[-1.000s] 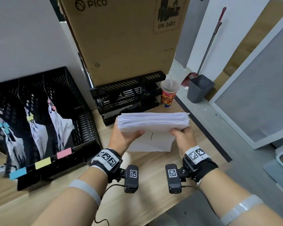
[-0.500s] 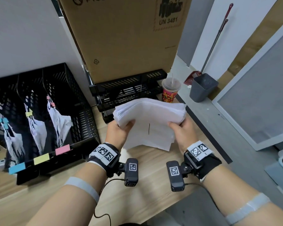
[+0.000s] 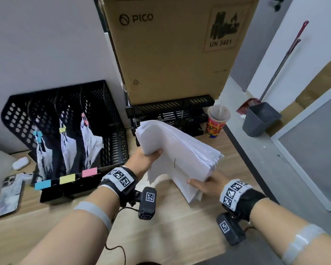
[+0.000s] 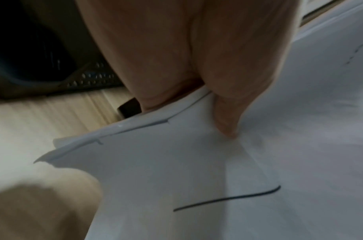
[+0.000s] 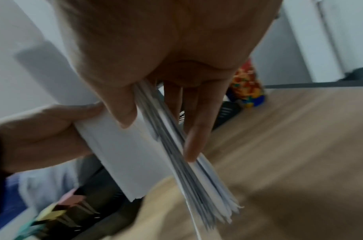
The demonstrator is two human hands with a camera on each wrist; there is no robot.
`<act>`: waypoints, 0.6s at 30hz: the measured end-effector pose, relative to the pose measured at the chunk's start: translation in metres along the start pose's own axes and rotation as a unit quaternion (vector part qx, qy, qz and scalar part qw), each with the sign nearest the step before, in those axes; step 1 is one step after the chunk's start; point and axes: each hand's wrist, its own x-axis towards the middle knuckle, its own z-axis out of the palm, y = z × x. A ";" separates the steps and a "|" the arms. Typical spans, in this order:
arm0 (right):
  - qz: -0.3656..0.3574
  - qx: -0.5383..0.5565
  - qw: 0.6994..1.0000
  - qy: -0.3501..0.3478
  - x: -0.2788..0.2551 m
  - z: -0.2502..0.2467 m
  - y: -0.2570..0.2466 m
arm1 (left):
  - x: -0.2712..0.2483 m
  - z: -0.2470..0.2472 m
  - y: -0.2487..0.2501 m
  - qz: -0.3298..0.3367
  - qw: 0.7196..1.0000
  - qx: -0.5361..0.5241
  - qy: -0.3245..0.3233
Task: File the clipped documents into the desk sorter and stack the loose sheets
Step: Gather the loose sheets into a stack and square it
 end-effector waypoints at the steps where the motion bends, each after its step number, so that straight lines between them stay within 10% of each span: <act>1: -0.022 -0.003 1.000 -0.013 0.000 -0.003 -0.009 | -0.001 -0.006 0.008 0.003 1.000 -0.007 0.004; 12: -0.171 0.012 0.984 -0.056 0.016 -0.011 -0.115 | -0.016 -0.083 0.074 0.049 0.985 0.068 0.151; 18: -0.159 -0.031 0.987 0.018 0.021 0.003 -0.147 | -0.019 -0.117 0.050 -0.068 0.969 0.183 0.148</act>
